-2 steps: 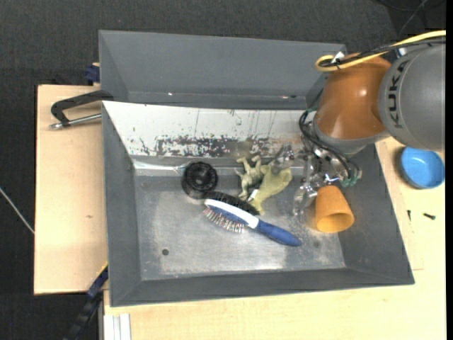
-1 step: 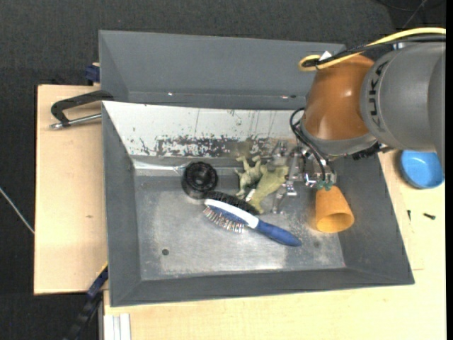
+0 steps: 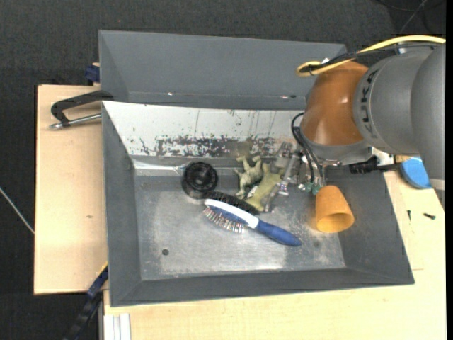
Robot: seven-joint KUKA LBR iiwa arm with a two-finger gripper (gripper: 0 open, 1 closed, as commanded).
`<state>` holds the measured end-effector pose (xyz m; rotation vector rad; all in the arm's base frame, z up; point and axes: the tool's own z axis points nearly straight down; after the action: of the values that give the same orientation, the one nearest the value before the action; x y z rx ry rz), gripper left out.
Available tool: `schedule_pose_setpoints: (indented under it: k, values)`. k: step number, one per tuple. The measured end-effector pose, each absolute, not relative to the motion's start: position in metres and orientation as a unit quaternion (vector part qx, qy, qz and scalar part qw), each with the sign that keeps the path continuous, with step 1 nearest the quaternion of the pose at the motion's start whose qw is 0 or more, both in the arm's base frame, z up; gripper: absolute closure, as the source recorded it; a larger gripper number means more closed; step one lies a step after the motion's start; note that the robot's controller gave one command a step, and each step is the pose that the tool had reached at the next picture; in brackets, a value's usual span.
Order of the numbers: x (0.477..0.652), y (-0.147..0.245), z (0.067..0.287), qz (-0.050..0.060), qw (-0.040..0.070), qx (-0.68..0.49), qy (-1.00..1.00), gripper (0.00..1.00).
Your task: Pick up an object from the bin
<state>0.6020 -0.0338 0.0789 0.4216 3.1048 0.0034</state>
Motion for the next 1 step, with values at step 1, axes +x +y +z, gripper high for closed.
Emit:
schedule_pose_setpoints:
  k: [1]
  values:
    - [0.592, -0.0395, 0.0793, -0.001, 0.011, 0.062, 0.998, 0.0]
